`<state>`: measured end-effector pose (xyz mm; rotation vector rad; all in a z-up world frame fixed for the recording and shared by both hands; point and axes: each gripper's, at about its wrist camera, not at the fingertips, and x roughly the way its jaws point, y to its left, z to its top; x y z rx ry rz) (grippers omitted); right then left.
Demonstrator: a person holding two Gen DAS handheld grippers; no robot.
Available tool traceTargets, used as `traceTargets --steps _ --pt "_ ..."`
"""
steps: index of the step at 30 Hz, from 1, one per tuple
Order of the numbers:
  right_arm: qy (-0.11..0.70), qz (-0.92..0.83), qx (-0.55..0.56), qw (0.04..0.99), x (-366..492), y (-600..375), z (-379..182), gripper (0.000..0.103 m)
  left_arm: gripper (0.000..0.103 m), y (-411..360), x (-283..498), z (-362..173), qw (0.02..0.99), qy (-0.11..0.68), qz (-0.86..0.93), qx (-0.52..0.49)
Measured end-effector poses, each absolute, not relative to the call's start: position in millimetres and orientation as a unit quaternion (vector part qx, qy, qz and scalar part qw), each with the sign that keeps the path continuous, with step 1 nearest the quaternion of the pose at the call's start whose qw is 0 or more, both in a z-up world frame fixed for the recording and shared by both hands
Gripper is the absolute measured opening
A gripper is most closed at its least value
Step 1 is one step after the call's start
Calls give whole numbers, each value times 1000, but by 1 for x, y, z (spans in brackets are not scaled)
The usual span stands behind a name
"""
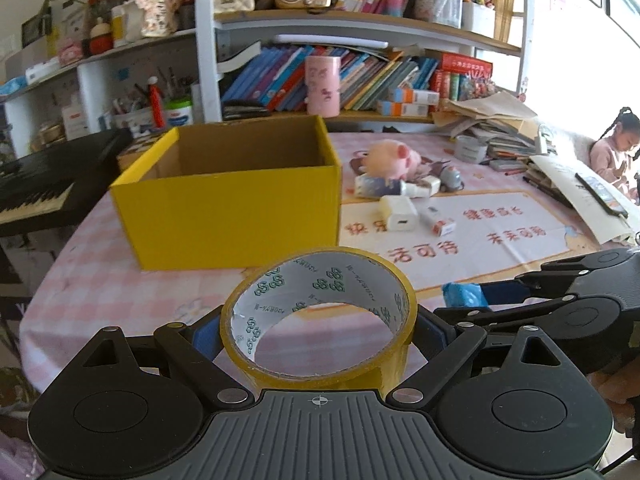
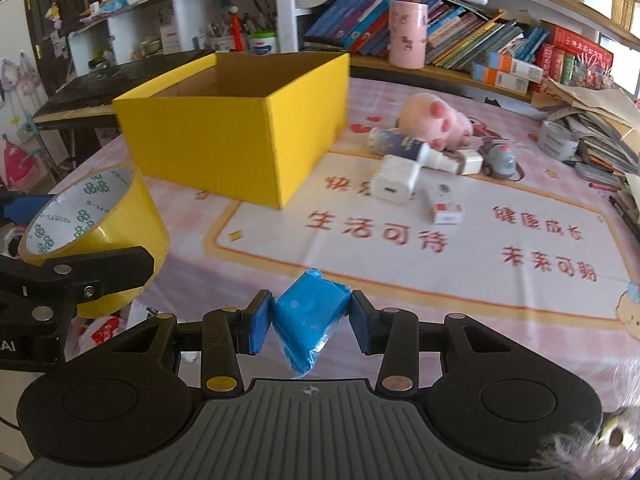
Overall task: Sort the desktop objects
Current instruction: 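Carry the tape roll and blue object with both tools toward the yellow box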
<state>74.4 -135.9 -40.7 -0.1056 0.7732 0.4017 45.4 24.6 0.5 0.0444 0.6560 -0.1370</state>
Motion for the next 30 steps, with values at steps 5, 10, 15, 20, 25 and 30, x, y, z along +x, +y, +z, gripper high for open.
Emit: traceTargets --steps 5,10,15,20,25,30 --pt "373 196 -46 905 66 -125 -38 39 94 34 35 4 948 312 -62 24" --pt "367 199 -48 908 60 -118 -35 39 94 41 28 7 951 302 -57 24" --pt "359 204 -53 909 54 -113 -32 39 94 45 21 8 953 298 -54 20" --pt "359 212 -58 907 49 -108 -31 39 94 50 16 9 954 295 -46 14" --pt "356 223 -69 905 44 -101 -30 39 94 55 11 9 955 295 -38 6" --pt "355 231 -74 903 42 -97 -29 39 94 58 8 10 955 294 -33 5"
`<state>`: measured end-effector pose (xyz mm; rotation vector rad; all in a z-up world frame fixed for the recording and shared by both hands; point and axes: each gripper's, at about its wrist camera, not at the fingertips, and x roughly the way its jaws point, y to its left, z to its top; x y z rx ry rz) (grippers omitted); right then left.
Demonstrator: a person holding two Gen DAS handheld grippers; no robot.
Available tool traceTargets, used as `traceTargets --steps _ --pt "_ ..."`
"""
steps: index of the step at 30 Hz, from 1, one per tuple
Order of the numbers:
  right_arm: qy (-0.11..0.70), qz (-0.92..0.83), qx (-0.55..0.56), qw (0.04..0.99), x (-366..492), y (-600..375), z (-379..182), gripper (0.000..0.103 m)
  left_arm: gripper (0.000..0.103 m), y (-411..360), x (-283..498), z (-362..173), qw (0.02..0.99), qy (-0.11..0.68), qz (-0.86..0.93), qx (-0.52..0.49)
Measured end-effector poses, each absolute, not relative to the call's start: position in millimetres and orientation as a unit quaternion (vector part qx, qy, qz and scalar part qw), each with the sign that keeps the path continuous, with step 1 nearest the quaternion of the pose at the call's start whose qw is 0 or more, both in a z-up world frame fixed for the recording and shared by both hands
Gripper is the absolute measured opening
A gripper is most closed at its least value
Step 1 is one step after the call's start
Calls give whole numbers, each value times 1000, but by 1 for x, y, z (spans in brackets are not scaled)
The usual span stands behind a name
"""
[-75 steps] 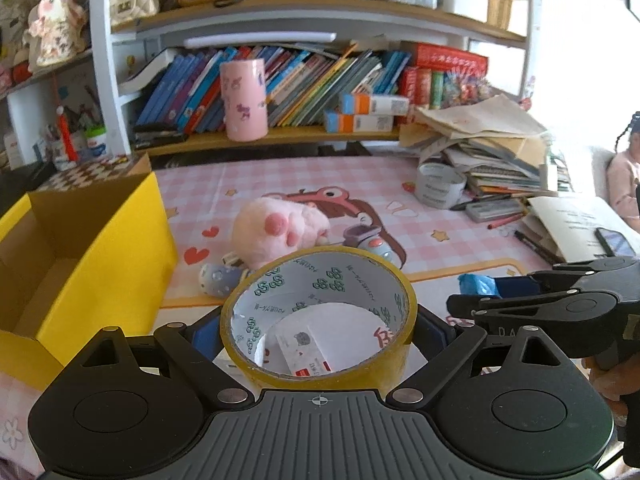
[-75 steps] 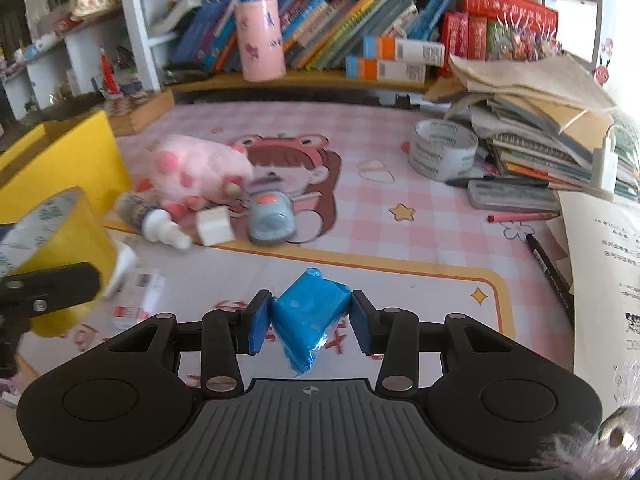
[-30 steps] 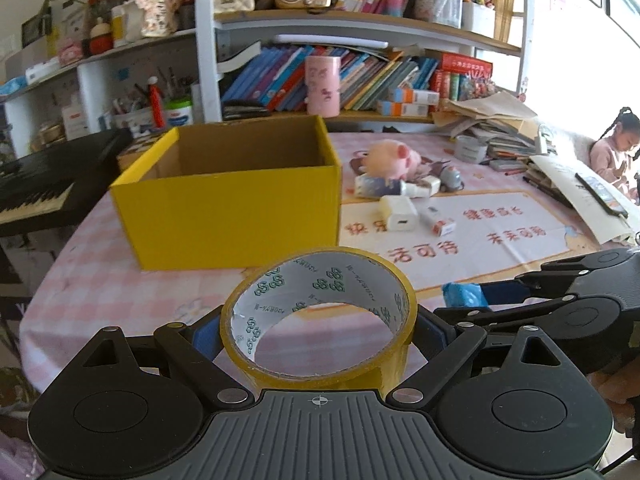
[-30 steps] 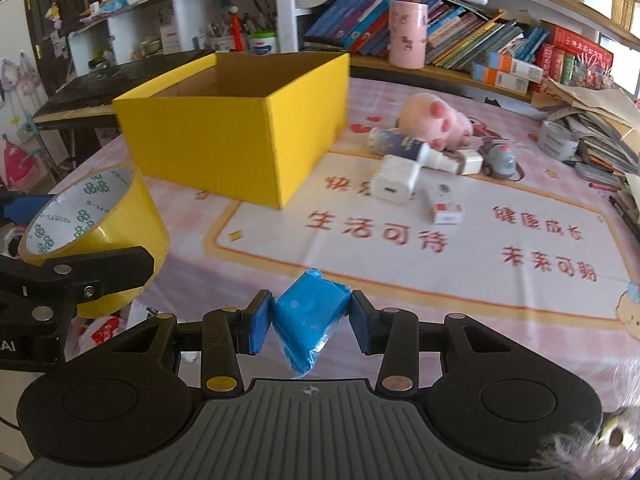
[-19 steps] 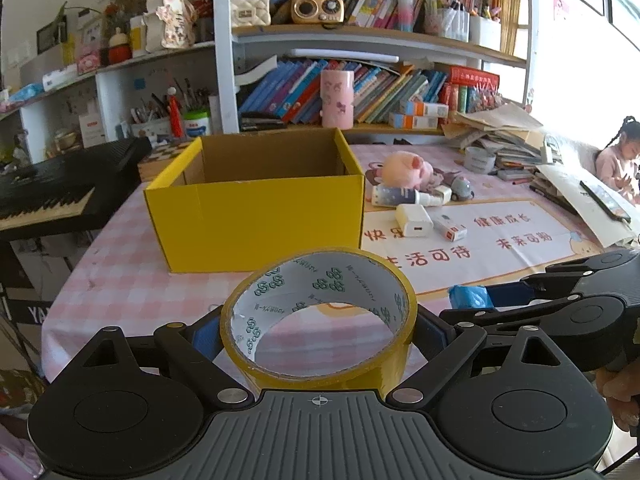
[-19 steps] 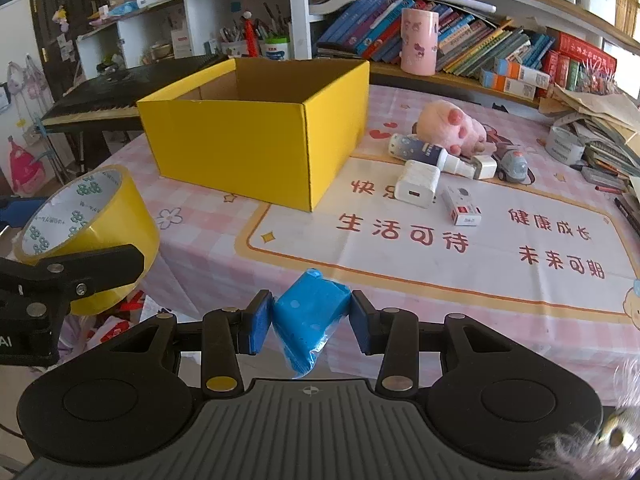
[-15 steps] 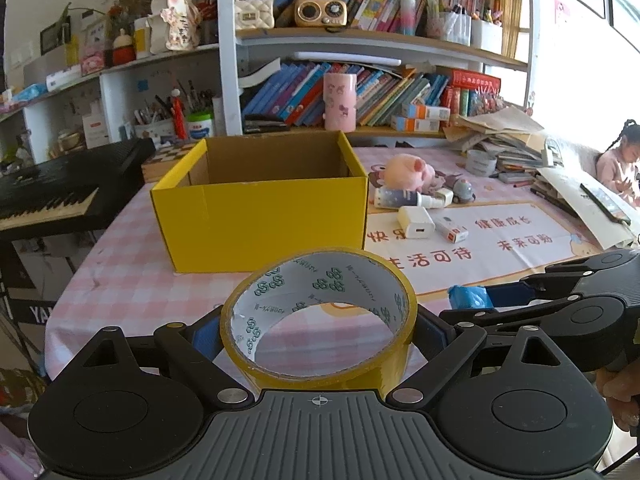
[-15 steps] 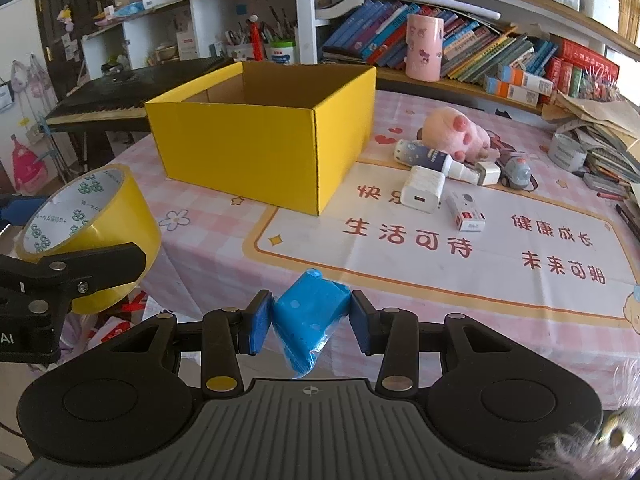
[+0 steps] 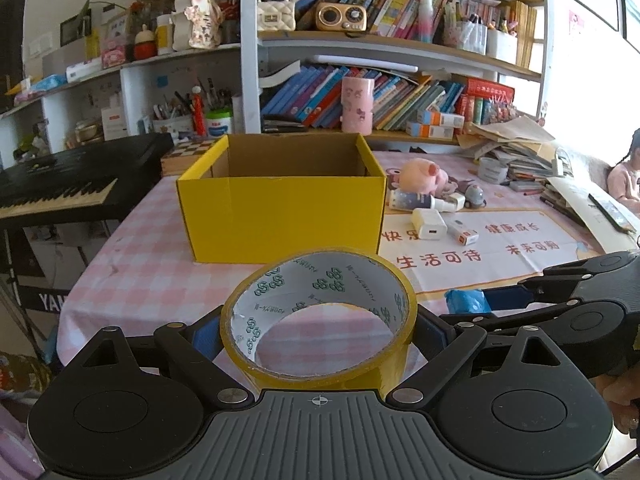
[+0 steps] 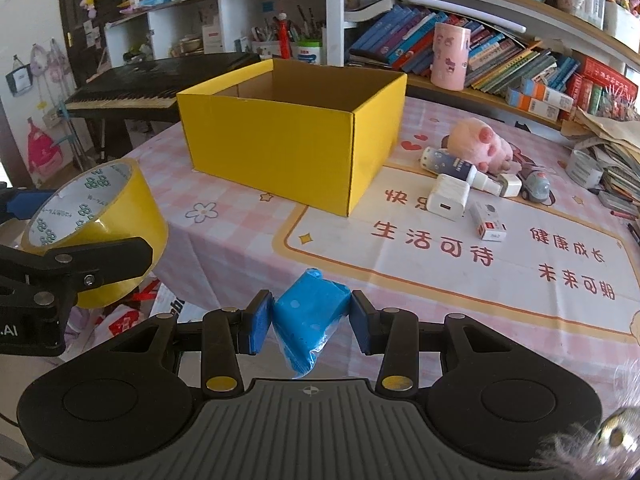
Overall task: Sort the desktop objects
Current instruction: 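Carry the tape roll and blue object with both tools toward the yellow box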
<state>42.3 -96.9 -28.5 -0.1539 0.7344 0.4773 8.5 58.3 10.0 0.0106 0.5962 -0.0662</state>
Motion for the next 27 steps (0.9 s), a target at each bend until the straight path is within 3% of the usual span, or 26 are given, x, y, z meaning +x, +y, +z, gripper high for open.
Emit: traceTargets --steps 27 --pt "336 275 -95 896 91 -83 -15 39 94 67 61 24 958 288 -5 9"
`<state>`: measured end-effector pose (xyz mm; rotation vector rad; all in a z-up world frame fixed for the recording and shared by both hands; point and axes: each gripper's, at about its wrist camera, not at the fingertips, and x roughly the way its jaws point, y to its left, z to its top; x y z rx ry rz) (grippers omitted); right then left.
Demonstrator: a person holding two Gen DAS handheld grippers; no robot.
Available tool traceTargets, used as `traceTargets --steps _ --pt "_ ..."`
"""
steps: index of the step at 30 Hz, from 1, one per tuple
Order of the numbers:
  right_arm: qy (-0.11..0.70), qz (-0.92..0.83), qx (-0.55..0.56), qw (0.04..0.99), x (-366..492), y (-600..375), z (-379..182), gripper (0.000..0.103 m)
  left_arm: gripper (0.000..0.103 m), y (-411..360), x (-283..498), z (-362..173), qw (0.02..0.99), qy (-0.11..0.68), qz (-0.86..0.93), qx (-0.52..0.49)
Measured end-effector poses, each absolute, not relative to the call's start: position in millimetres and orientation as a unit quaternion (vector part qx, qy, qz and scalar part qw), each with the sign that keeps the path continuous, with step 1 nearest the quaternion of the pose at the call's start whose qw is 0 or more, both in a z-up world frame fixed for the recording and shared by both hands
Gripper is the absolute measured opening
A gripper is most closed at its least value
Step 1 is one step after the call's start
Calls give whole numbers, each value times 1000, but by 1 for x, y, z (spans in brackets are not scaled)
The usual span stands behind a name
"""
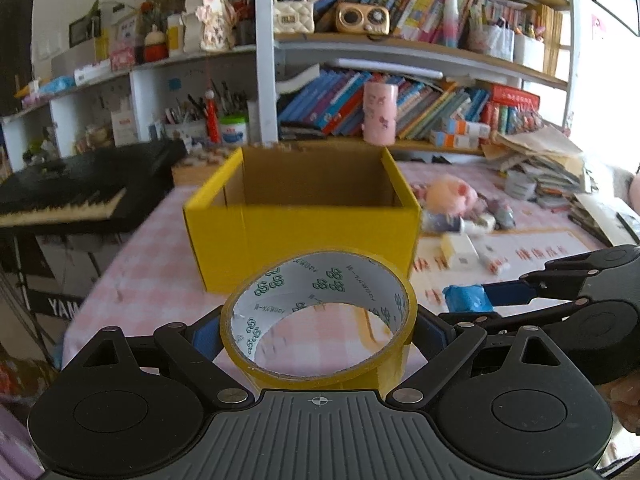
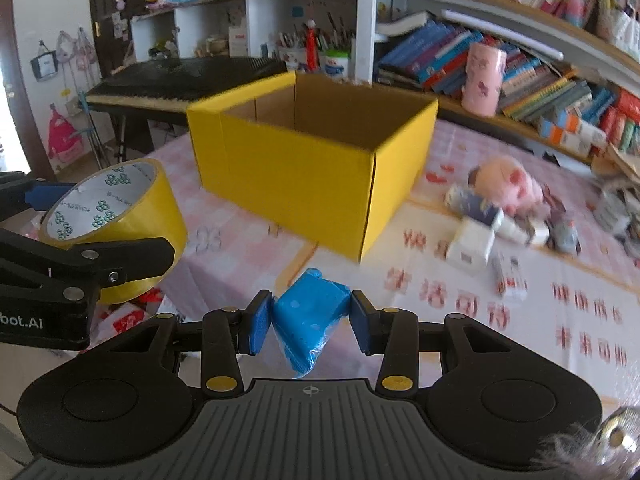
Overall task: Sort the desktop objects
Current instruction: 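Carry the tape roll and blue object with both tools toward the yellow box, then open the left tool over the box dropping the tape while the right tool drops the blue object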
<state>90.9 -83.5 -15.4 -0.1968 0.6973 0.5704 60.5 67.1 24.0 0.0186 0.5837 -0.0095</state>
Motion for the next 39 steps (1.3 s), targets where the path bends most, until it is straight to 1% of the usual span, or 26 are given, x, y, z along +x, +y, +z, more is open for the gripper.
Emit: traceTargets --steps 5,10,14,18,23,28,33,39 --pt "322 286 -57 901 127 -81 6 39 94 75 94 46 967 255 0 19" --pt "283 305 -62 907 165 -72 30 39 94 82 137 59 972 230 -2 35" --pt "260 322 -94 906 204 -61 38 39 94 91 177 66 974 223 5 42" --pt "247 343 -176 889 245 -40 34 39 94 102 217 64 971 232 22 44" --pt "240 382 -266 852 291 -13 17 39 94 107 262 47 958 274 9 79" --pt "259 410 -327 811 323 15 -6 39 94 104 299 23 936 330 -15 123" --pt "273 424 -386 772 340 37 -28 39 95 113 339 2 904 413 -21 113" --pt "289 441 -442 726 346 48 -36 39 95 103 351 -13 879 452 -24 151"
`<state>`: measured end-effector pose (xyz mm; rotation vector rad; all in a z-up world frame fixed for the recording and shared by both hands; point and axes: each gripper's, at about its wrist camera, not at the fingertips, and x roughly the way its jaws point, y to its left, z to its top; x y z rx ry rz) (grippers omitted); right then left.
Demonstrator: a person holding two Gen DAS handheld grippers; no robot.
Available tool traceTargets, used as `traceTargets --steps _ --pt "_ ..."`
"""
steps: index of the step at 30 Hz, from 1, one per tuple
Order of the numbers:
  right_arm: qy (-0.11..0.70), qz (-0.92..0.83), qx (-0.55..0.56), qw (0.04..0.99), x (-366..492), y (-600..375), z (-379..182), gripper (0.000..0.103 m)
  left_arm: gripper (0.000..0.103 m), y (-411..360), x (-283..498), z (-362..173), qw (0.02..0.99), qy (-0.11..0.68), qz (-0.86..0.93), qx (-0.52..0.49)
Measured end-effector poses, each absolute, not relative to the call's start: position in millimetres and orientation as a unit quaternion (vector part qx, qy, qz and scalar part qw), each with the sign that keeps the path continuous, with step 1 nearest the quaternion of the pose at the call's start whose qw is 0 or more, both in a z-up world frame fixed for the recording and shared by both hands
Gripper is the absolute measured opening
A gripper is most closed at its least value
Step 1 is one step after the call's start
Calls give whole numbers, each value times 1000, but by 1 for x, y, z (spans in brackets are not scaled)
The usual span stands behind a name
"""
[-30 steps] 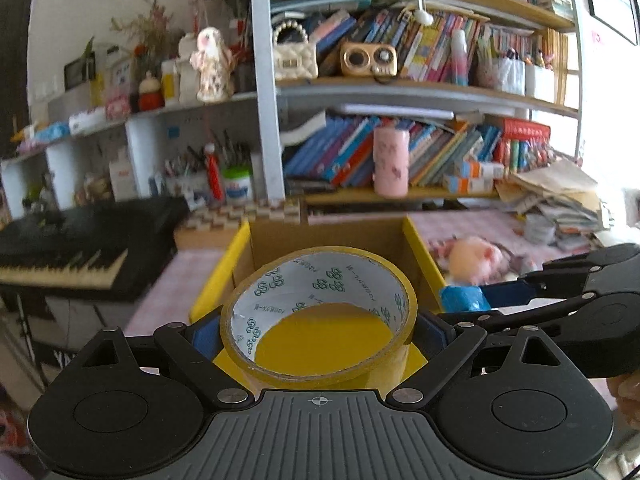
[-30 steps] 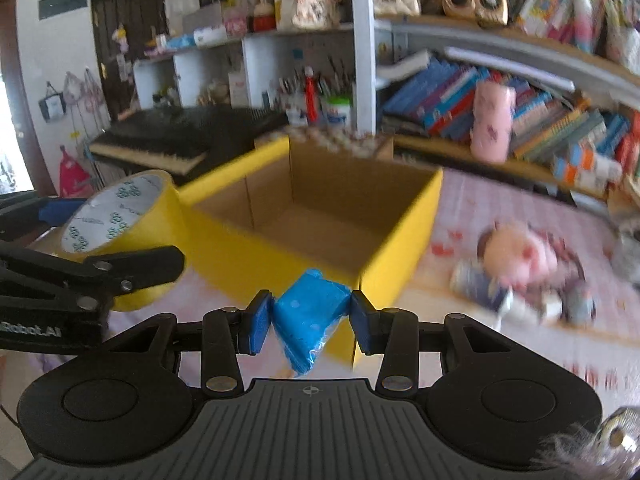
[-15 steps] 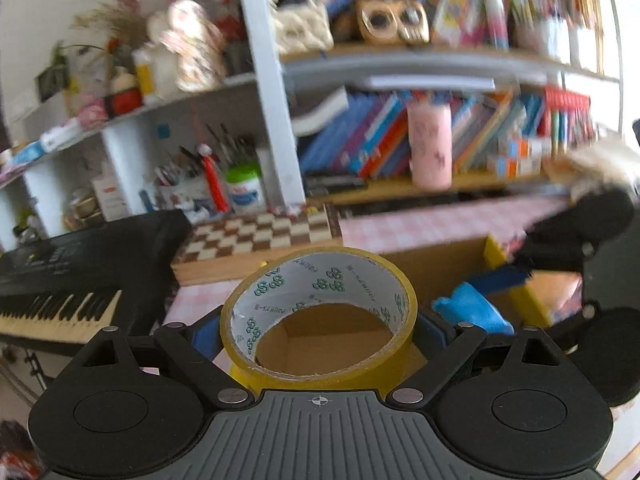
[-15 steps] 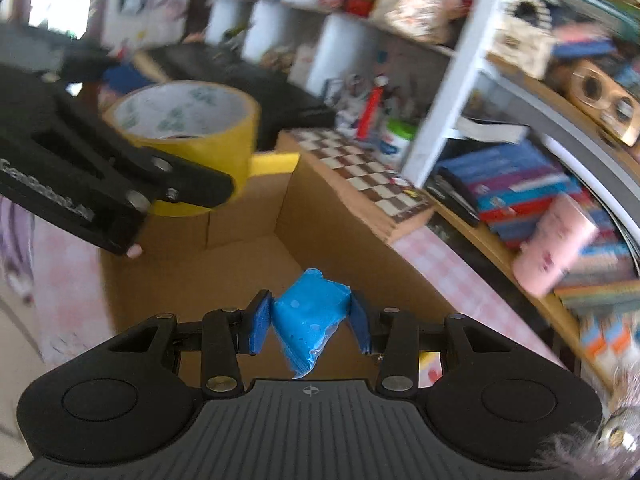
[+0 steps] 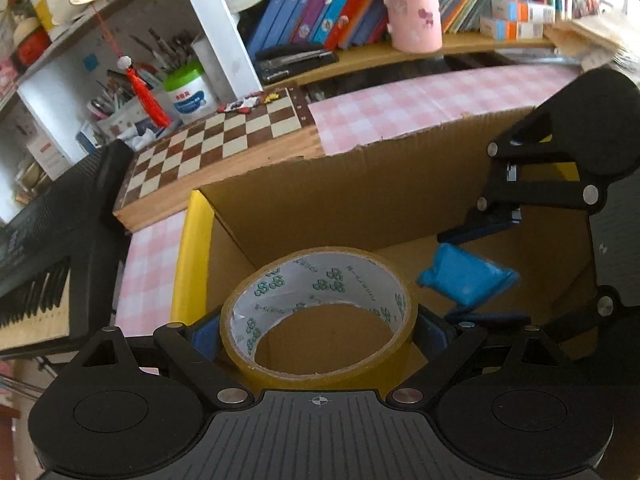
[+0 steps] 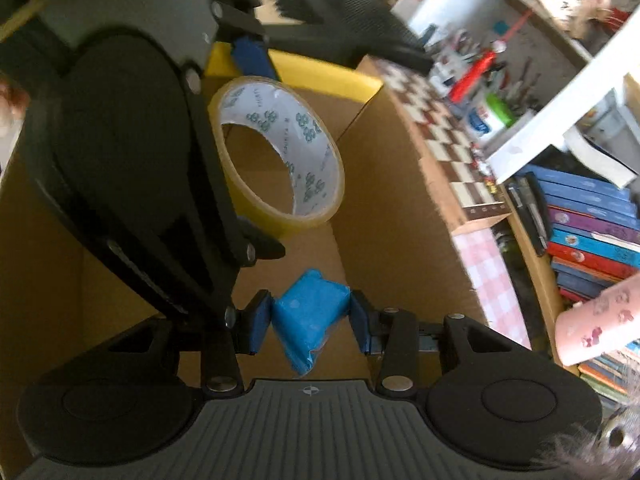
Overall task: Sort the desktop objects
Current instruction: 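Open the left tool over the box dropping the tape while the right tool drops the blue object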
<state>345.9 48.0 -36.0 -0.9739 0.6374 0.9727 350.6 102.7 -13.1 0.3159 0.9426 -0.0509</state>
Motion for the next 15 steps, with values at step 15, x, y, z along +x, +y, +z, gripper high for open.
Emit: traceTargets --steps 15 --pt "261 466 -497 684 337 44 -48 68 100 95 349 -20 869 459 -42 178"
